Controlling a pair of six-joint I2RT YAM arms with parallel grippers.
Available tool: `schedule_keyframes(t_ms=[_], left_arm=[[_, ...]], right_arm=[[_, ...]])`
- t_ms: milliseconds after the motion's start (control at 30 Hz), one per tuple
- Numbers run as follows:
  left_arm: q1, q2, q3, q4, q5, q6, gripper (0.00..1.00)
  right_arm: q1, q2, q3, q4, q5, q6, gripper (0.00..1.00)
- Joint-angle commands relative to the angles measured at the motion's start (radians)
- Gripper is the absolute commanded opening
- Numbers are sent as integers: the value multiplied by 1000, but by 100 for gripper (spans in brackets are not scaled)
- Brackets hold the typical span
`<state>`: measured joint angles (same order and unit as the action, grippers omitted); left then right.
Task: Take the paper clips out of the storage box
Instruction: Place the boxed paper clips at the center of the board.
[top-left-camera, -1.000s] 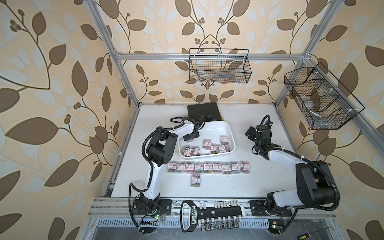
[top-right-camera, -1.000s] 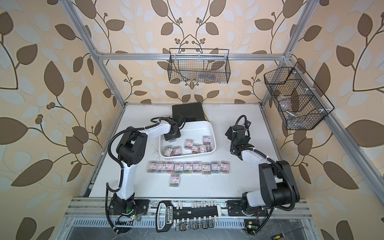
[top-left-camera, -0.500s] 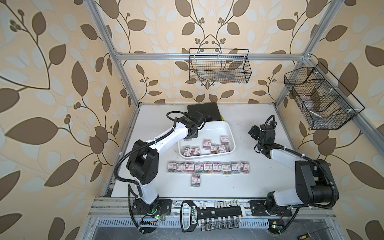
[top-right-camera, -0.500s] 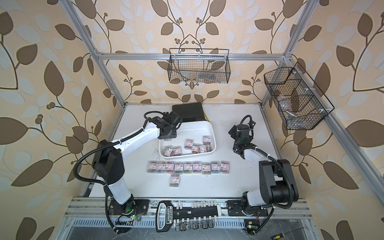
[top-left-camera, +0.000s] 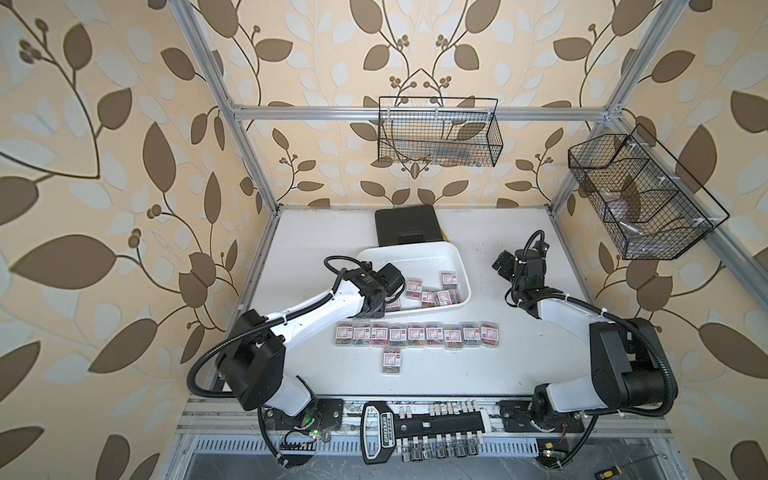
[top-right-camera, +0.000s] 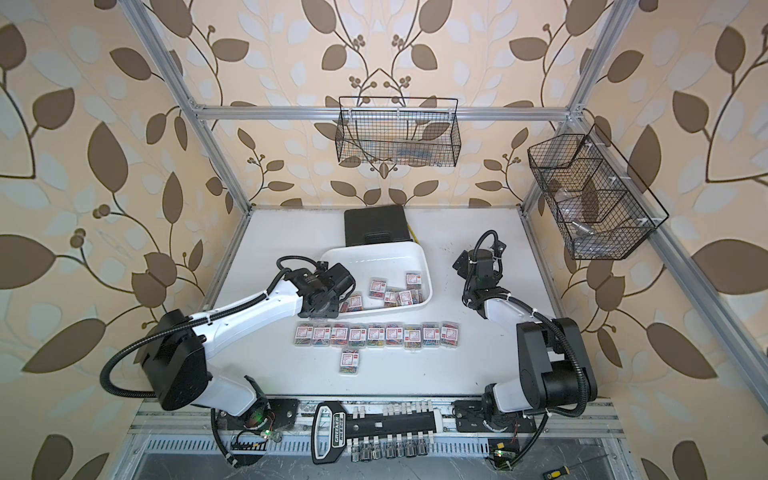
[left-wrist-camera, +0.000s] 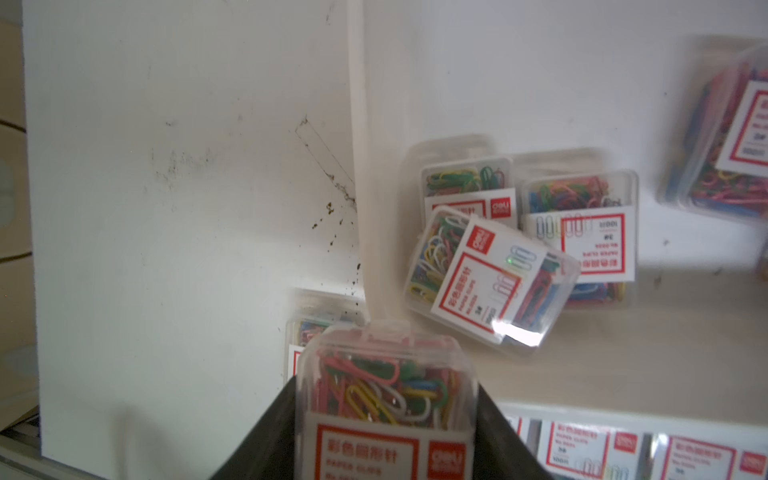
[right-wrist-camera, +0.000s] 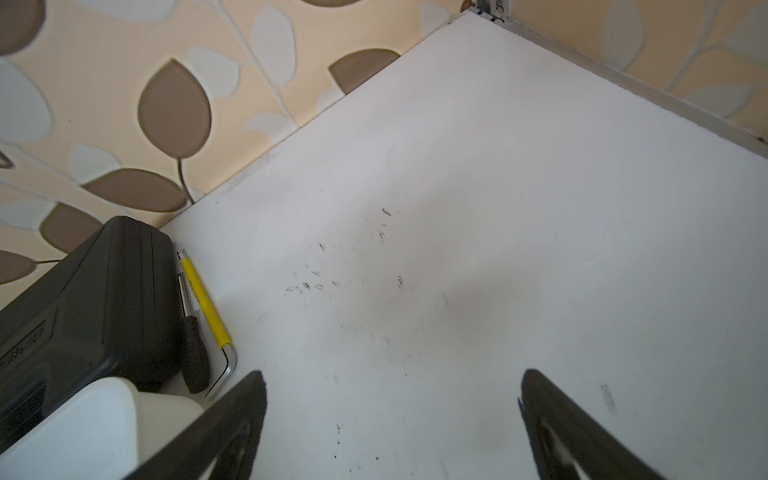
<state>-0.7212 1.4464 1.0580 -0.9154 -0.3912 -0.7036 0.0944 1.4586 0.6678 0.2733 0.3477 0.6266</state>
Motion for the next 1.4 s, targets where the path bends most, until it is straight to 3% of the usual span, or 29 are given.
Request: schedule_keyframes(t_ms=[0,167,467,1100,1367], left_arm=[[-11,-81,-71,25,58,-48,38],[-81,-95,-158,89,83,-80,38],[-175,-15,-186,108,65,-134,35],[-293,-225,-421,224,95,-275,34],[-321,-209,-448,291,114,-299,34]], right_arm=[[7,19,25,-30,19,-11,95],[8,17,24,-33,21,-13,95],[27,31,43,-37,43,-26,95],[60,24,46,-46,81,-47,95],[60,26,46,-45,80,-48,95]])
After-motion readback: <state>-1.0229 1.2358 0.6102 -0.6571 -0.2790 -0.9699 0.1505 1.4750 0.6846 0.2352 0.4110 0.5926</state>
